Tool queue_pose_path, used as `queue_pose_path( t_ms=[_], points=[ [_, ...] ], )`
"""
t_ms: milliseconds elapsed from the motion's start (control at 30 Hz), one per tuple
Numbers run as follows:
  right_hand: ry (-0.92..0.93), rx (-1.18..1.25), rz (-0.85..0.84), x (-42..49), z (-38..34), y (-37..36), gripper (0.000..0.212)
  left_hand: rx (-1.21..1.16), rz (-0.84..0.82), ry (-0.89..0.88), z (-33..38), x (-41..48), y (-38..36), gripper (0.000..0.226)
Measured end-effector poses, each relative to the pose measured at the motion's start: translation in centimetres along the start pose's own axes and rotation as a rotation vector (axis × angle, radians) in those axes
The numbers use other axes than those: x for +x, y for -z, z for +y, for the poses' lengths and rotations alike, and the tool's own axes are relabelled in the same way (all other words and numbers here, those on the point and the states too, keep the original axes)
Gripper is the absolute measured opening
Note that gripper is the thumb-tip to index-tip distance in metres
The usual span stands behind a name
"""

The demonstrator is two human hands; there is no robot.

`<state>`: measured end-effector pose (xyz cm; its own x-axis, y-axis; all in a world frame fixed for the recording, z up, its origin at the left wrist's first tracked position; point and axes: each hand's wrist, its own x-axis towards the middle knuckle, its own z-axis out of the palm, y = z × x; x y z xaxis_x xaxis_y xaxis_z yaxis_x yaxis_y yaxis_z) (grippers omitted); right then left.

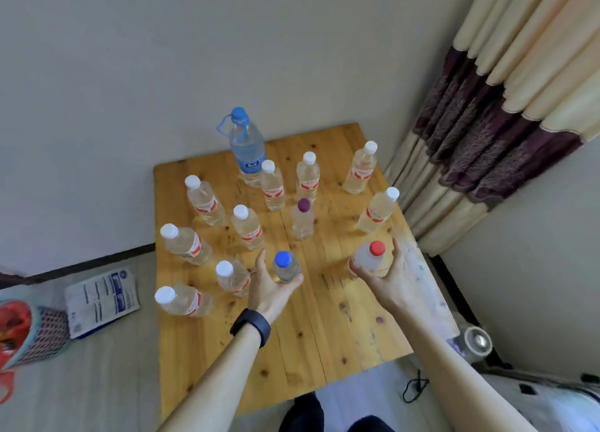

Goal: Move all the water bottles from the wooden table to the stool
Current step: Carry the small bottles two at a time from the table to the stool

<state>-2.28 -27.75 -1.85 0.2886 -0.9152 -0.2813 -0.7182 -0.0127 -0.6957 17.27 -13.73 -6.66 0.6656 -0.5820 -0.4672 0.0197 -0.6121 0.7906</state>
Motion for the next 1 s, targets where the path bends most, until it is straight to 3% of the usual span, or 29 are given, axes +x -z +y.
queue_pose_path(
  t_ms=[200, 333, 533, 1000],
  points=[
    [-0.086, 0.004, -0.052, 4.4, 0.3, -2.2, 0.085, -0.002, -0.050, 0.017, -1.2, 3.8, -0.3, 0.095],
    [-0.171, 0.149, -0.038, 6.1, 2.1, -4.7, 0.076, 0.069, -0.080, 0.002, -1.8, 5.2, -0.8, 0.076],
    [-0.131, 0.097, -0.024, 7.5, 3.4, -5.7, 0.067, 0.140, -0.066, -0.021, -1.3, 5.1, -1.3, 0.052],
    [-0.125, 0.132, 0.023, 2.1, 5.5, -2.9, 0.051, 0.282, -0.131, -0.124, 0.3, 3.0, -1.6, 0.046]
  ],
)
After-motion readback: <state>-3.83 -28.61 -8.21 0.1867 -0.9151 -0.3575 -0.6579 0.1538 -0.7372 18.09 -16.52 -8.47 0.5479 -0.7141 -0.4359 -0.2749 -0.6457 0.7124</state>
